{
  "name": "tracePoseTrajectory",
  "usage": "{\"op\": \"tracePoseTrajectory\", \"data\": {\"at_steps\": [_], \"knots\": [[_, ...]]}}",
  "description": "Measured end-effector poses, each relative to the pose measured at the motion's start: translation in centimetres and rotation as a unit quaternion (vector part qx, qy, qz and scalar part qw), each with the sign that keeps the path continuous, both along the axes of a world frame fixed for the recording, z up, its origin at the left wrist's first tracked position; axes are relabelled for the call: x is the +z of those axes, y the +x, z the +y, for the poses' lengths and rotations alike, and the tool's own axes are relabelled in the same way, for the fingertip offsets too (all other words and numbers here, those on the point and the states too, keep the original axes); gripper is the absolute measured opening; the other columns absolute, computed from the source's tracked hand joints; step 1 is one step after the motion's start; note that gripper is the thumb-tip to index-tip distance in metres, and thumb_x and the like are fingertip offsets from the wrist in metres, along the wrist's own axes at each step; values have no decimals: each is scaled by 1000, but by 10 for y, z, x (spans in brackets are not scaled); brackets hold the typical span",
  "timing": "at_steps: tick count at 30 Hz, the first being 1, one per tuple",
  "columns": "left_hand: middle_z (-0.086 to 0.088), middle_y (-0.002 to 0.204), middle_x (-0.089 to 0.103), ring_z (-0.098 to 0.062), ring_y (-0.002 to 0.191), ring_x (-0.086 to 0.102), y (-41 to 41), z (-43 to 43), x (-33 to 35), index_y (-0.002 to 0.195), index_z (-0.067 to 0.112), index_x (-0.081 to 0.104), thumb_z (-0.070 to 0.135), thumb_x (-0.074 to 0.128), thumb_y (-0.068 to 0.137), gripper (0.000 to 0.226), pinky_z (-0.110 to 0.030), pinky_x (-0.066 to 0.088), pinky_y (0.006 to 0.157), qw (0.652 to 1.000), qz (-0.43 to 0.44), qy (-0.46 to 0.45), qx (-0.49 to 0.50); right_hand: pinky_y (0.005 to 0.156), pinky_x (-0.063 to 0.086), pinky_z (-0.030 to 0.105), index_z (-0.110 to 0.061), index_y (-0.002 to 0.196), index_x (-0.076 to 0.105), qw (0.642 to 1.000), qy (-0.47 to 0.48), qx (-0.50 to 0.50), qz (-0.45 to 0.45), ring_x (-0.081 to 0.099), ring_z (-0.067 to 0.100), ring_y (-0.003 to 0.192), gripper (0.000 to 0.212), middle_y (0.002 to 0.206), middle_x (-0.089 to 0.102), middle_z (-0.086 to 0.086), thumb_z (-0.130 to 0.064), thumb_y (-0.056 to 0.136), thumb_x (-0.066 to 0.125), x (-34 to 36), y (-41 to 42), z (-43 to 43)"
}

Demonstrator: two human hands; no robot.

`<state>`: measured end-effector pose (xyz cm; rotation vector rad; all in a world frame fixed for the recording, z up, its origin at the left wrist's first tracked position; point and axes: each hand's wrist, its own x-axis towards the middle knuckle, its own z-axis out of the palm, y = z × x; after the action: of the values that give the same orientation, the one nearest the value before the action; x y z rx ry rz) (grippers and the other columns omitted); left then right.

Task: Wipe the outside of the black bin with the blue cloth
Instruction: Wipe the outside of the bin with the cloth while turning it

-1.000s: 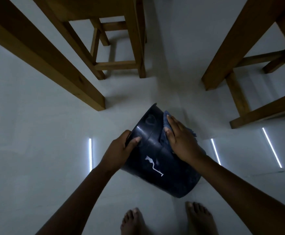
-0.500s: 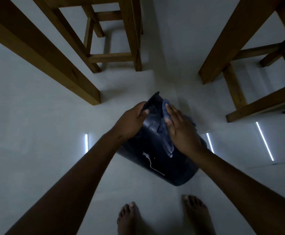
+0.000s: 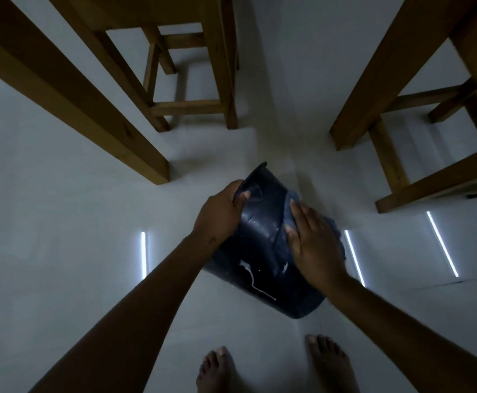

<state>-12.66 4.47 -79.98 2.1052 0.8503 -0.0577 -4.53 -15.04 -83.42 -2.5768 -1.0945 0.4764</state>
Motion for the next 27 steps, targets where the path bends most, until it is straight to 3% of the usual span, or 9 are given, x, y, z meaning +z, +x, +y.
{"op": "tracePoseTrajectory", "data": {"at_steps": [4,6,10,12,15,18,22,27], "knots": [[-2,94,70,-19,71,63,0,2,-1,124,31,53,40,40,101,28,-35,56,73,1000,-1,8,13,114,24,52,-21,153,8,995,-32,88,-44,13,31,147,66,161,13,7,-48,96,25,6,-43,-14],[-1,91,69,-18,68,61,2,0,-2,122,30,54,40,40,101,27,-33,55,70,1000,-10,1,18,115,22,51,-22,153,7,992,-15,107,-58,11,31,147,67,162,10,6,-52,96,23,5,-30,3],[-3,98,70,-20,76,64,3,0,-1,123,29,54,39,39,101,28,-34,55,75,1000,-9,2,11,116,25,41,-19,153,12,999,6,31,23,27,27,143,71,159,23,8,-59,94,5,-1,15,35],[-4,98,70,-20,77,65,1,0,0,123,29,53,39,39,101,27,-34,55,75,1000,-5,-1,10,113,31,40,-17,152,17,999,11,-11,43,36,27,138,70,154,33,10,-57,95,9,-3,16,23],[-3,94,70,-15,67,61,-2,1,0,123,29,54,39,39,101,28,-30,51,68,1000,-7,-1,12,112,28,48,-15,153,10,997,-49,52,-39,27,33,142,70,157,24,14,-53,95,20,1,-20,-10],[-2,88,69,-16,64,62,4,1,1,119,29,56,38,40,101,26,-36,55,67,1000,-15,-3,16,112,23,55,-17,153,8,987,-65,127,-74,13,37,146,76,160,12,13,-55,90,28,1,-46,-20],[-3,105,70,-22,91,65,12,0,2,121,27,57,38,41,100,28,-34,54,80,1000,-7,10,8,115,17,48,-22,153,6,992,-27,119,-38,11,31,147,69,162,10,7,-59,95,13,3,-13,7],[3,97,64,-11,85,62,-3,0,21,115,19,56,41,45,99,29,-16,46,64,998,-7,-65,4,116,3,36,-26,153,0,997,17,79,9,1,19,147,70,161,-1,-1,-62,94,8,2,-1,12]]}}
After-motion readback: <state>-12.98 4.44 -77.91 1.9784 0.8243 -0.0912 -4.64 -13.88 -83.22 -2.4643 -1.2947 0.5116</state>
